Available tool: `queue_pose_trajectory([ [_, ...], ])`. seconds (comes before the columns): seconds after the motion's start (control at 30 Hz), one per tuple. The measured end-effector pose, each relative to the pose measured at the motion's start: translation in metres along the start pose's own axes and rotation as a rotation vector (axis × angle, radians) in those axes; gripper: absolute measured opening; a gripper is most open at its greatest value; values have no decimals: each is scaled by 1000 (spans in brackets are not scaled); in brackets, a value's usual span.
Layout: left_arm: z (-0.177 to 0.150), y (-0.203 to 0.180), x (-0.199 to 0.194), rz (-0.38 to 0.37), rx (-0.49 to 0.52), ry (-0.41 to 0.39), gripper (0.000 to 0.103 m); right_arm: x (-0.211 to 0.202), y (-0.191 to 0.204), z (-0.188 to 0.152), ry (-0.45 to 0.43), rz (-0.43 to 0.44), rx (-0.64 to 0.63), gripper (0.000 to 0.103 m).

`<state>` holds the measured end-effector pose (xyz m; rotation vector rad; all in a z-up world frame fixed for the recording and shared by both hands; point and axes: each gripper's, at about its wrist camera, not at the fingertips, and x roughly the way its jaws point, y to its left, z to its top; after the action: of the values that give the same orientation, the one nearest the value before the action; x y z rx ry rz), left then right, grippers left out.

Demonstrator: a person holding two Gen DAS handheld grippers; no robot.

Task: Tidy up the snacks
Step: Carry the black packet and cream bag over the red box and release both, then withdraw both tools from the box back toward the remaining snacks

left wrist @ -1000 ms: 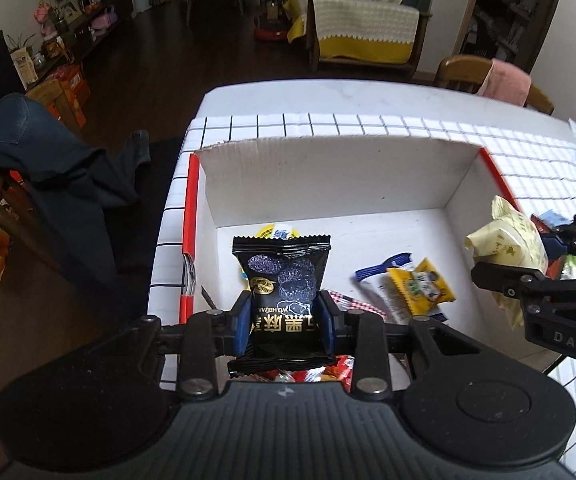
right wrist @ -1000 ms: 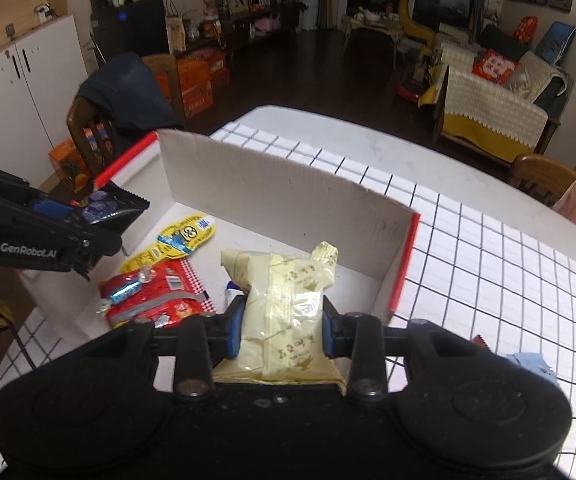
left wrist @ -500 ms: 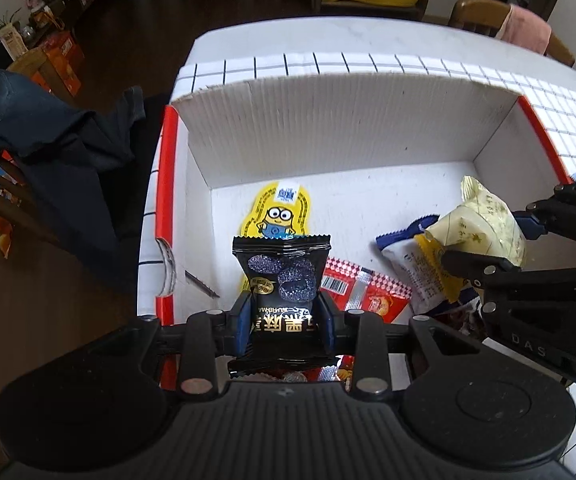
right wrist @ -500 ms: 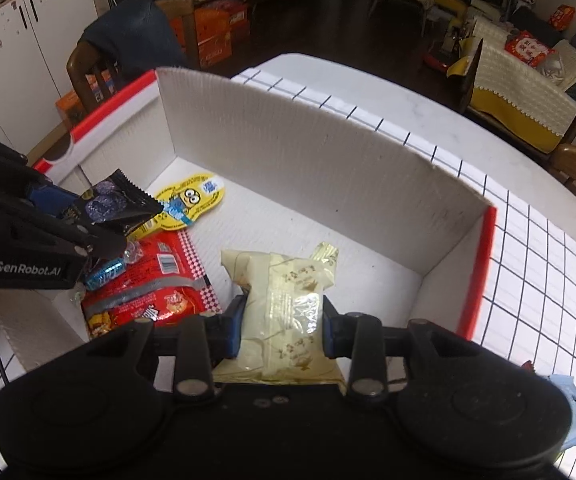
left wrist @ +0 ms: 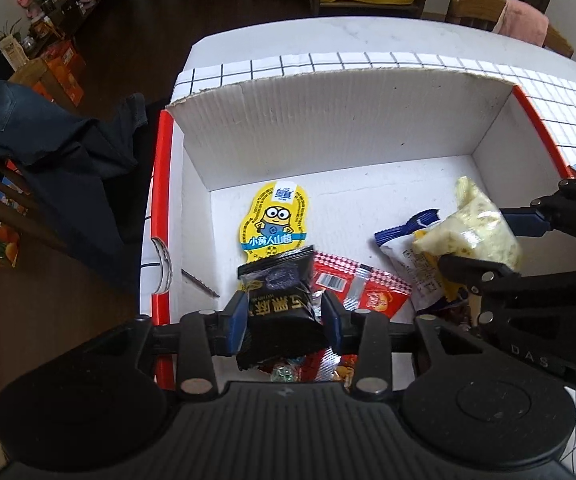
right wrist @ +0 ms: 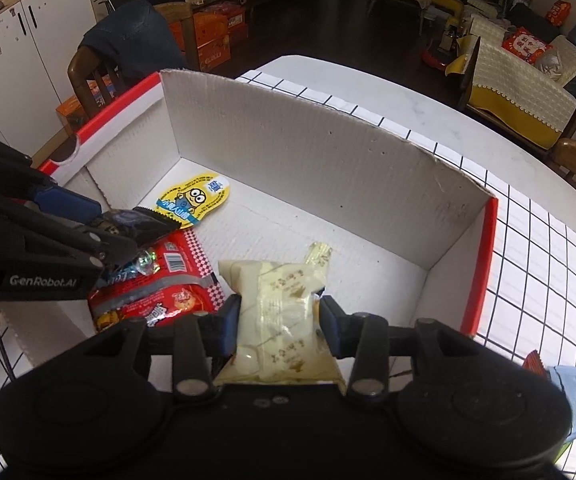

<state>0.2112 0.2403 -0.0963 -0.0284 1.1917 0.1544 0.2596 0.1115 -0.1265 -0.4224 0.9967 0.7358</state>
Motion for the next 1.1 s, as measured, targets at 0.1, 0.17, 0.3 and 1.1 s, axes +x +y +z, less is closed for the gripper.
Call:
queue_pose_trajectory([
  [0.1, -3, -1, -7, -7, 3, -21, 48, -7, 1, -3, -17, 6, 10, 49],
  [0.17, -4, -3, -12, -16, 4, -34, 50, -12, 1, -4, -30, 11, 18, 49],
  [0.3, -9, -6, -25, -21, 12, -65, 56, -26, 0, -7, -59, 20, 36, 51],
  [1.1, -39, -61, -104, -73, 62, -290, 80, -133, -31, -59, -270, 75, 188, 91],
])
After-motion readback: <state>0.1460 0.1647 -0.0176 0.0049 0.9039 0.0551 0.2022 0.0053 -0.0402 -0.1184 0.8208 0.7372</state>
